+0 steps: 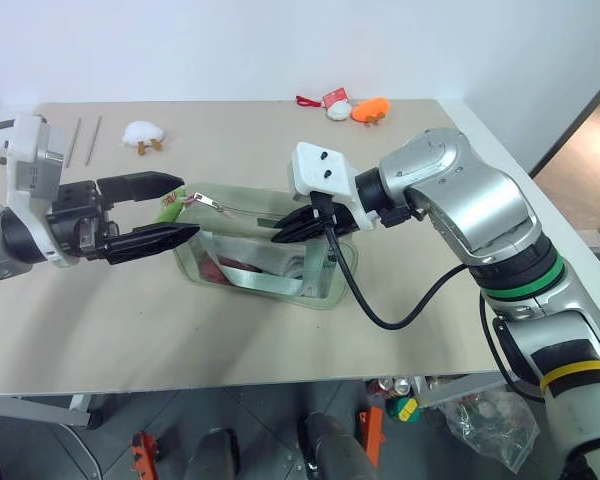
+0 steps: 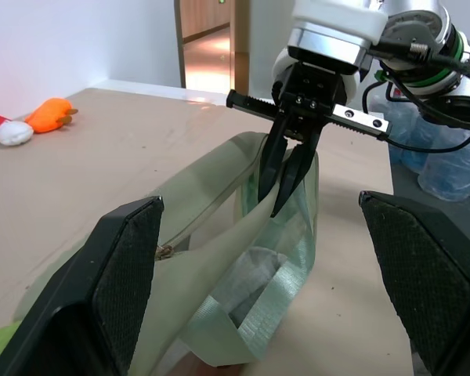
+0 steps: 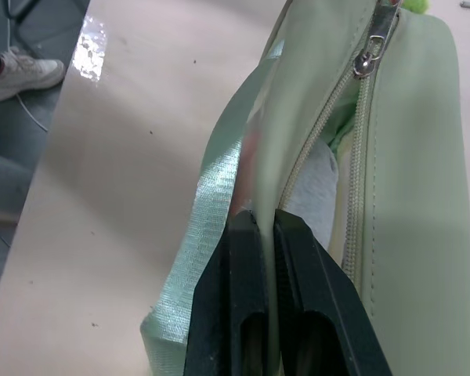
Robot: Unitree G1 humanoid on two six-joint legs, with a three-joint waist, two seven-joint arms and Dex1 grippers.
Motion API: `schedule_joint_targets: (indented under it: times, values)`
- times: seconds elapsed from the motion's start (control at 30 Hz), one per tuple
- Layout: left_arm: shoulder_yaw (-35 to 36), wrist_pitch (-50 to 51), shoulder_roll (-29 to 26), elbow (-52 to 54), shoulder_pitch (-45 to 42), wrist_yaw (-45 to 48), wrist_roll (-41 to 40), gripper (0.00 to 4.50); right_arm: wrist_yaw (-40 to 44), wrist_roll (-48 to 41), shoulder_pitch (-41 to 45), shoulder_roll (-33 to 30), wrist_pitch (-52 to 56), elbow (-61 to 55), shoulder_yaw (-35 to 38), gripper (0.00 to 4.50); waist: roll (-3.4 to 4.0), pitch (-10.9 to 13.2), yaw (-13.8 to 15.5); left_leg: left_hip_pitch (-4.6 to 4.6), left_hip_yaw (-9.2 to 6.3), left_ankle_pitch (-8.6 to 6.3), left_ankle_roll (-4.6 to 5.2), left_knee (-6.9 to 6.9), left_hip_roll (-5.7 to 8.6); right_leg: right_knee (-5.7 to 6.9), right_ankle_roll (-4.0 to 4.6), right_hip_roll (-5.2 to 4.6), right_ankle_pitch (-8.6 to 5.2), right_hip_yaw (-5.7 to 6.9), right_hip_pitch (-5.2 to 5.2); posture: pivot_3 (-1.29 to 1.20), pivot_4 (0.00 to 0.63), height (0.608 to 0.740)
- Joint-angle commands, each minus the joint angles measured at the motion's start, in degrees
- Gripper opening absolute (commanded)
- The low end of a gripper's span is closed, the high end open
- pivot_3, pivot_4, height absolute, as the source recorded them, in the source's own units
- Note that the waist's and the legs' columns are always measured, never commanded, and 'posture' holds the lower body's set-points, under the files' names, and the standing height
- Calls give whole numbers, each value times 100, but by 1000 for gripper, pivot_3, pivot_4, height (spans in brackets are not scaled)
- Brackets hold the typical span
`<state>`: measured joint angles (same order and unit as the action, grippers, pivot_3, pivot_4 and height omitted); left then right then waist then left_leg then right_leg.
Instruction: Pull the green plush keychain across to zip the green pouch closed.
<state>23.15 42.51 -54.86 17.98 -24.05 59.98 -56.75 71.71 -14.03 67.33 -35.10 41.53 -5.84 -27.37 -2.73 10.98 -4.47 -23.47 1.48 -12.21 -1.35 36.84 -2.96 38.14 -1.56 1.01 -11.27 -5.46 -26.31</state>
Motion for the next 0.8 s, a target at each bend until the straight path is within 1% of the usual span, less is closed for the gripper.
schedule_joint_targets:
  times: [0.03,0.13,0.33,0.57,0.8]
  values:
    - [240,-123,-33,63,29,-2,-29,4161,346,134,139,-227,-323,211,104,24,0,0,2,0,0,0,0,0,0,0,0,0,0,0,0,0,150,740]
    - [235,-150,-11,-3,32,-17,-8,4161,662,251,519,-450,-780,805,311,24,1,1,4,-2,2,0,0,1,3,-1,-1,-2,0,-3,-1,0,150,740]
    - [257,-164,14,3,40,-49,-51,4161,759,474,538,-489,-1162,1002,308,24,1,1,12,-4,2,0,0,-1,4,-1,0,-4,-5,-1,-3,0,150,740]
    - [275,-202,-11,-44,56,-22,-54,4161,665,379,299,-380,-820,594,360,24,1,1,4,0,0,0,0,-11,1,0,5,0,-9,-1,-5,0,150,740]
    - [251,-219,-31,-147,13,28,-33,4161,575,164,156,-196,-208,139,456,24,0,1,-14,5,1,0,0,-10,0,3,7,2,-7,-1,-3,0,150,740]
